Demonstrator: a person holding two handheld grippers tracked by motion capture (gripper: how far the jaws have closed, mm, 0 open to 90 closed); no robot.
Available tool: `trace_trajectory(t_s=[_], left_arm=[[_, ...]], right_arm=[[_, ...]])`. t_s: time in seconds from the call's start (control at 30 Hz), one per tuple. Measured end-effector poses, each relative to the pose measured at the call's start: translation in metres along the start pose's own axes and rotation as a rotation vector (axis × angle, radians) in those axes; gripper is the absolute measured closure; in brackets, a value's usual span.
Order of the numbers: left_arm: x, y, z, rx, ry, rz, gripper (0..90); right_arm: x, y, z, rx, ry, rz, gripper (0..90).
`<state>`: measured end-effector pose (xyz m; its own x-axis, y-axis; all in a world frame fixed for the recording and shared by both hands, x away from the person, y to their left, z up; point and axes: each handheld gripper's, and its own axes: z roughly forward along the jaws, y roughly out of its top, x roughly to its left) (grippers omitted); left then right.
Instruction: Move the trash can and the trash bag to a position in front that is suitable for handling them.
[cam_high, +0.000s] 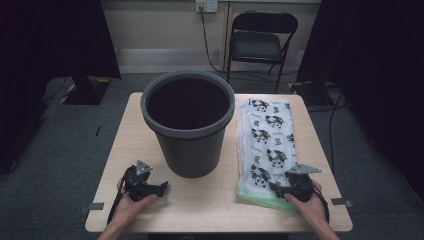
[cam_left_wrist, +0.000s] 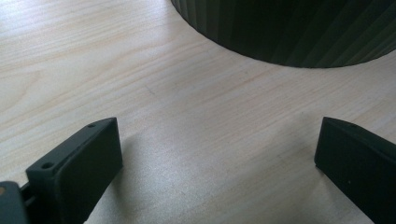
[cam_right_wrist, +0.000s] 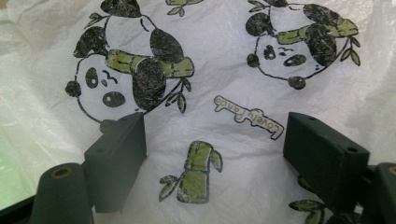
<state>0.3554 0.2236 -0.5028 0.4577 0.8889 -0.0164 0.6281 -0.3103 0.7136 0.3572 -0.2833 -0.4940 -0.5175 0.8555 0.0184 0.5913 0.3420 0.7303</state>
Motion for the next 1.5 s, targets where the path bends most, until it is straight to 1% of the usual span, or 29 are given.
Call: trace_trajectory(t_s=[0.13, 0.2, 0.23, 0.27, 0.3, 0.33, 0.37, 0.4, 0.43, 0.47, 0.5, 0.57, 0.6, 0.63, 0.67, 0.7, 0.77, 0.8, 0.83, 0.87, 0.9, 0.93, 0.97, 1.0, 1.07, 1.17, 1.33, 1.43, 1.5], left_arm=[[-0.004, 0.002, -0.004, 0.027, -0.021, 0.009, 6.4], [-0.004, 0.003, -0.009, 0.014, -0.047, 0.012, 22.6], [-0.004, 0.003, -0.016, 0.003, -0.108, -0.016, 23.0], [-0.004, 0.003, -0.016, 0.003, -0.108, -0.016, 21.4], [-0.004, 0.005, -0.020, 0.008, -0.125, -0.048, 21.4], [-0.005, 0.006, -0.025, 0.001, -0.164, -0.055, 20.7], [-0.008, 0.012, -0.038, -0.059, -0.182, -0.060, 22.3], [-0.008, 0.012, -0.038, -0.059, -0.182, -0.060, 23.6], [-0.010, 0.022, -0.049, -0.123, -0.179, -0.064, 23.2], [-0.010, 0.022, -0.049, -0.123, -0.179, -0.064, 23.2], [-0.007, 0.034, -0.054, -0.124, -0.212, -0.087, 23.2], [-0.004, 0.039, -0.055, -0.129, -0.217, -0.104, 23.8], [-0.001, 0.044, -0.055, -0.139, -0.213, -0.102, 23.8], [0.006, 0.052, -0.052, -0.176, -0.172, -0.103, 26.8], [0.006, 0.052, -0.052, -0.176, -0.172, -0.103, 26.6], [0.016, 0.058, -0.047, -0.196, -0.125, -0.117, 26.6], [0.026, 0.062, -0.041, -0.194, -0.122, -0.160, 26.4], [0.026, 0.062, -0.041, -0.194, -0.122, -0.160, 26.5], [0.034, 0.065, -0.040, -0.219, -0.110, -0.191, 28.1], [0.034, 0.065, -0.040, -0.219, -0.110, -0.191, 29.6], [0.035, 0.067, -0.039, -0.233, -0.109, -0.198, 29.7], [0.035, 0.071, -0.040, -0.228, -0.052, -0.160, 29.4], [0.035, 0.071, -0.040, -0.228, -0.052, -0.160, 27.9], [0.036, 0.073, -0.041, -0.241, -0.024, -0.139, 26.8], [0.042, 0.075, -0.041, -0.266, -0.030, -0.158, 26.8], [0.056, 0.076, -0.032, -0.295, 0.003, -0.213, 26.8], [0.061, 0.084, -0.017, -0.259, 0.015, -0.228, 26.2], [0.059, 0.088, -0.007, -0.262, 0.016, -0.211, 27.6], [0.061, 0.088, -0.008, -0.284, 0.006, -0.219, 28.0]], right_arm=[[-0.001, 0.008, -0.005, -0.031, 0.014, 0.007, 24.9], [-0.001, 0.010, -0.007, -0.043, 0.019, 0.012, 24.7], [0.003, 0.016, -0.013, -0.065, 0.034, -0.004, 25.7], [0.006, 0.020, -0.015, -0.082, 0.048, -0.009, 26.0], [0.006, 0.020, -0.015, -0.082, 0.048, -0.009, 26.0], [0.008, 0.024, -0.018, -0.094, 0.062, -0.028, 25.9], [0.013, 0.034, -0.022, -0.114, 0.083, -0.050, 26.0], [0.013, 0.034, -0.022, -0.114, 0.083, -0.050, 26.0], [0.017, 0.045, -0.023, -0.133, 0.101, -0.062, 26.3], [0.017, 0.045, -0.023, -0.133, 0.101, -0.062, 26.3], [0.021, 0.060, -0.023, -0.153, 0.111, -0.067, 26.6], [0.024, 0.078, -0.022, -0.175, 0.123, -0.061, 26.7], [0.024, 0.078, -0.022, -0.175, 0.123, -0.061, 26.7], [0.025, 0.097, -0.020, -0.191, 0.130, -0.065, 29.1], [0.025, 0.097, -0.020, -0.191, 0.130, -0.065, 29.1], [0.025, 0.115, -0.017, -0.220, 0.133, -0.053, 30.6], [0.024, 0.130, -0.011, -0.241, 0.140, -0.042, 32.3], [0.024, 0.130, -0.011, -0.241, 0.140, -0.042, 32.3], [0.023, 0.143, 0.001, -0.244, 0.153, -0.027, 33.8], [0.023, 0.143, 0.001, -0.244, 0.153, -0.027, 33.8], [0.023, 0.152, 0.016, -0.233, 0.176, 0.000, 35.5], [0.023, 0.156, 0.024, -0.240, 0.189, 0.007, 36.1], [0.023, 0.156, 0.024, -0.240, 0.189, 0.007, 36.1], [0.025, 0.164, 0.042, -0.238, 0.198, 0.020, 36.6], [0.028, 0.170, 0.054, -0.237, 0.167, 0.018, 36.6], [0.031, 0.181, 0.070, -0.225, 0.127, 0.011, 34.8], [0.033, 0.198, 0.081, -0.267, 0.086, 0.024, 33.4], [0.035, 0.206, 0.087, -0.284, 0.106, 0.053, 30.3], [0.043, 0.209, 0.089, -0.285, 0.114, 0.022, 31.4]])
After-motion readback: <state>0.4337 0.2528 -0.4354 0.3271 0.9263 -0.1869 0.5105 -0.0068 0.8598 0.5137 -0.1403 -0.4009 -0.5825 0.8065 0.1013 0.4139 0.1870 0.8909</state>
